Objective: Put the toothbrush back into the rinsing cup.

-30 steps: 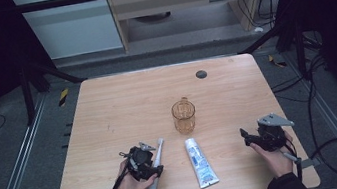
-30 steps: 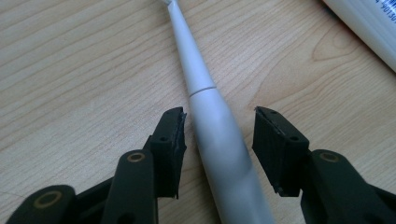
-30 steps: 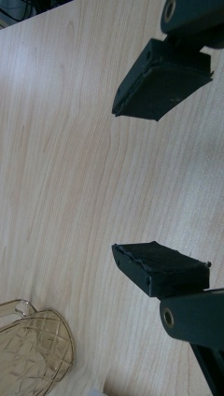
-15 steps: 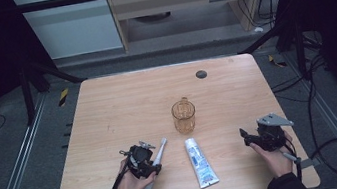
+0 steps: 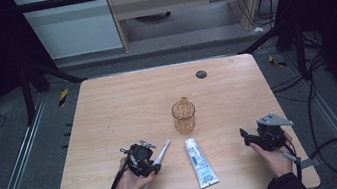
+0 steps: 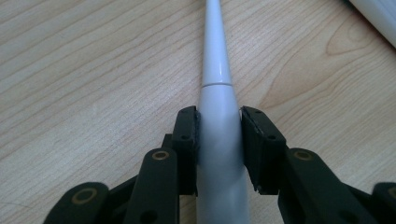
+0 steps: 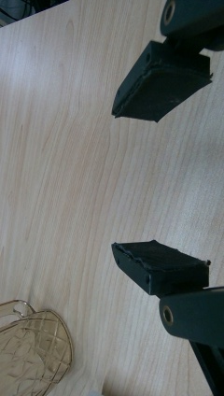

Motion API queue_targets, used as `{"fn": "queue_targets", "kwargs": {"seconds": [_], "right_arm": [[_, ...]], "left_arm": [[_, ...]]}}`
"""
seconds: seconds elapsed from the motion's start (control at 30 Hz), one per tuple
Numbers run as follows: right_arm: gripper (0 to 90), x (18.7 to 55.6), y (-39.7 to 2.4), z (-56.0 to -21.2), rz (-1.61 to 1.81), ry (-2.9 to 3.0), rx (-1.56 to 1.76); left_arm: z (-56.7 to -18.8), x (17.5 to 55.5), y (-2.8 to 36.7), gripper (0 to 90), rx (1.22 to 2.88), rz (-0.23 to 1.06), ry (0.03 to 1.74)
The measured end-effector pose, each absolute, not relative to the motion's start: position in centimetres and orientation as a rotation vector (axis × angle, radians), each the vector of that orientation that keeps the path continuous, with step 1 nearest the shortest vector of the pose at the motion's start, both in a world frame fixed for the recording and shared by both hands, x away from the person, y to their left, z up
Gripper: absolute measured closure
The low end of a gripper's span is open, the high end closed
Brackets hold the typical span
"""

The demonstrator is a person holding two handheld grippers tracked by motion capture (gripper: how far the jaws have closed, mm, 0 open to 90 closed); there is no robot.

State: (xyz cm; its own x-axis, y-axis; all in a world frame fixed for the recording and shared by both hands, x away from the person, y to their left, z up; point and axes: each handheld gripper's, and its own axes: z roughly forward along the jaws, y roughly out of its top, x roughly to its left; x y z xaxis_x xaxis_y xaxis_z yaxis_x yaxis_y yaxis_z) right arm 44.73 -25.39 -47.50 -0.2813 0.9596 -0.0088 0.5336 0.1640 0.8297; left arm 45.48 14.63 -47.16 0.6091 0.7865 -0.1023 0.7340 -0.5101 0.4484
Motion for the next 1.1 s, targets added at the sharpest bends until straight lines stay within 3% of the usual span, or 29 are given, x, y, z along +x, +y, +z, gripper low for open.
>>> {"fn": "queue_targets", "kwargs": {"seconds": [0.63,1.1], "right_arm": [[29.1,44.8,-25.5,-47.5,1.004,1.885,1.415],[29.9,44.7,-25.5,-47.5,1.01,1.867,1.401]], "left_arm": [[-41.3,44.6,17.1,67.0,2.106,0.401,1.128],[-37.8,46.6,17.8,67.0,1.95,0.497,1.093]]}}
